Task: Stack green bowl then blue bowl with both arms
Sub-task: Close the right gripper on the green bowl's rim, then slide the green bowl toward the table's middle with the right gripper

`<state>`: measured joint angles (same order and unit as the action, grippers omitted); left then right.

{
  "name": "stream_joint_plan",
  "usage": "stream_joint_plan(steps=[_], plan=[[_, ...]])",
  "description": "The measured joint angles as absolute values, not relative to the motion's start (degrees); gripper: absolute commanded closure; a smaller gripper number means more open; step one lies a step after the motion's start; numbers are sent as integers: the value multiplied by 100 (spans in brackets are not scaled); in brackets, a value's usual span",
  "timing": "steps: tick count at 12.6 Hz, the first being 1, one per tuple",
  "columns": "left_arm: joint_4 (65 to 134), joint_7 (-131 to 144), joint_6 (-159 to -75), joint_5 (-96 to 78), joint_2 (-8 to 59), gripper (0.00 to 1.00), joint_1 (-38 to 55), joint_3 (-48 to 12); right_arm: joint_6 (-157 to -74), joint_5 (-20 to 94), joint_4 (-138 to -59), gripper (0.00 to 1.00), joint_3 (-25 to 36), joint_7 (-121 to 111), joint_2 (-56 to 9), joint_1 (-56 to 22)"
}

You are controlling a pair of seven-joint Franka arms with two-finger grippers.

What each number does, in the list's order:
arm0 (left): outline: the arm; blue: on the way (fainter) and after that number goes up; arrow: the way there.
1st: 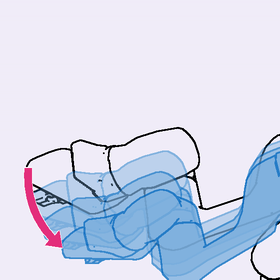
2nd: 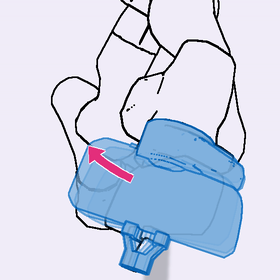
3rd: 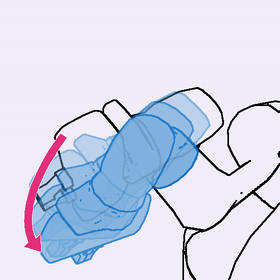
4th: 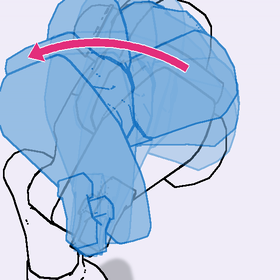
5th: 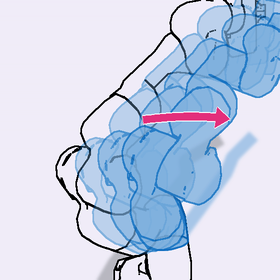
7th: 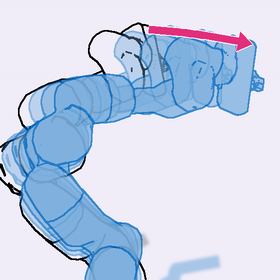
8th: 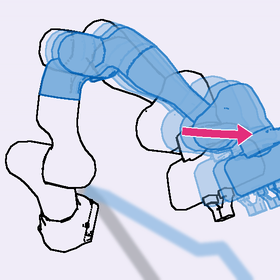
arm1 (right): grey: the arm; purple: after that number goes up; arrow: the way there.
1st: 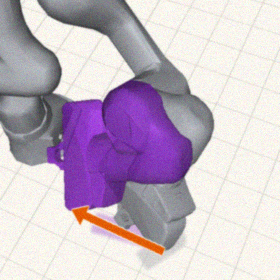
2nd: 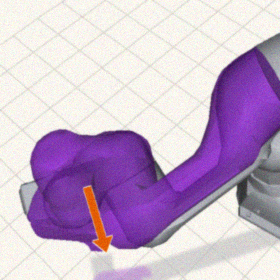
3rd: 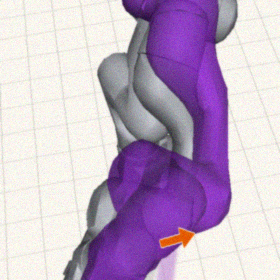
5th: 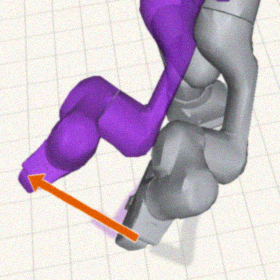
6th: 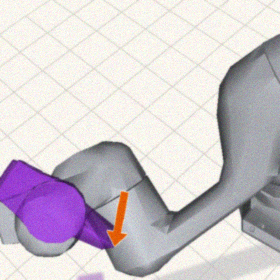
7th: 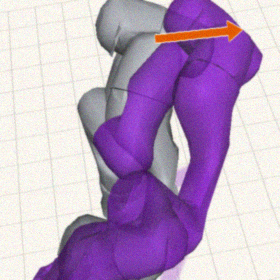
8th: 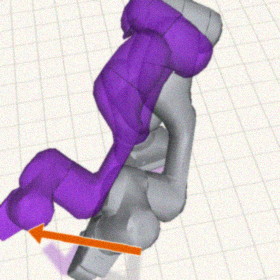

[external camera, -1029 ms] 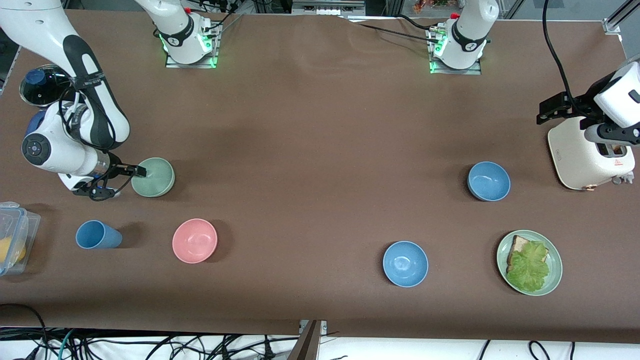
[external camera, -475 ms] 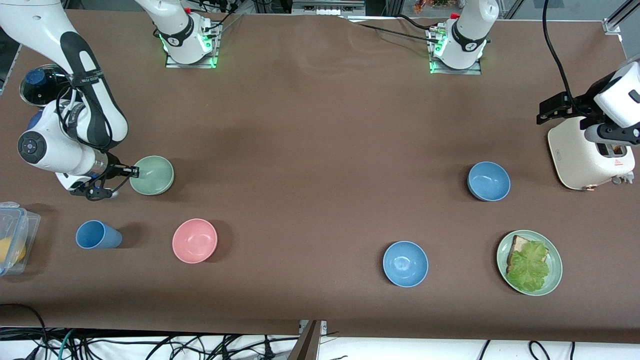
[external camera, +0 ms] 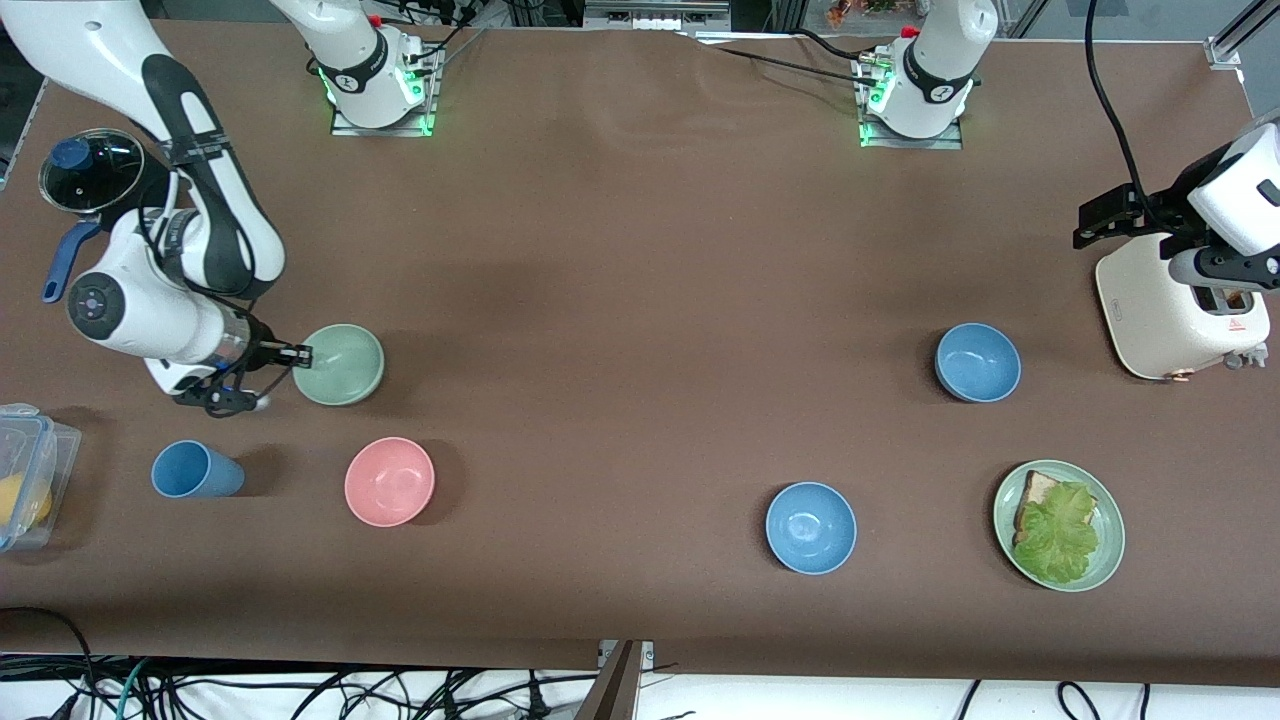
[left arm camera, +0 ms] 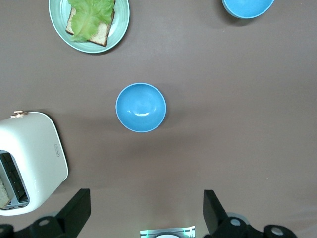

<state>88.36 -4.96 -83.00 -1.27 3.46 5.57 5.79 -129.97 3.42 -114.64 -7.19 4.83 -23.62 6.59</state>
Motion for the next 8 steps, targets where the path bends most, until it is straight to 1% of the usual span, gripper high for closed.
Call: stream_joint_plan(steps=[5, 6, 8], plan=[[8836, -496, -8300, -127, 346, 0, 556, 579, -12898, 349, -11395, 100, -2033, 2440, -2344, 613], [8836, -496, -8300, -127, 346, 0, 557, 579, -12900, 349, -11392, 100, -2219, 2829, -2345, 516], [8836, -496, -8300, -127, 346, 0, 557, 579, -12920, 350, -11353, 100, -2319, 3475, -2359, 130]])
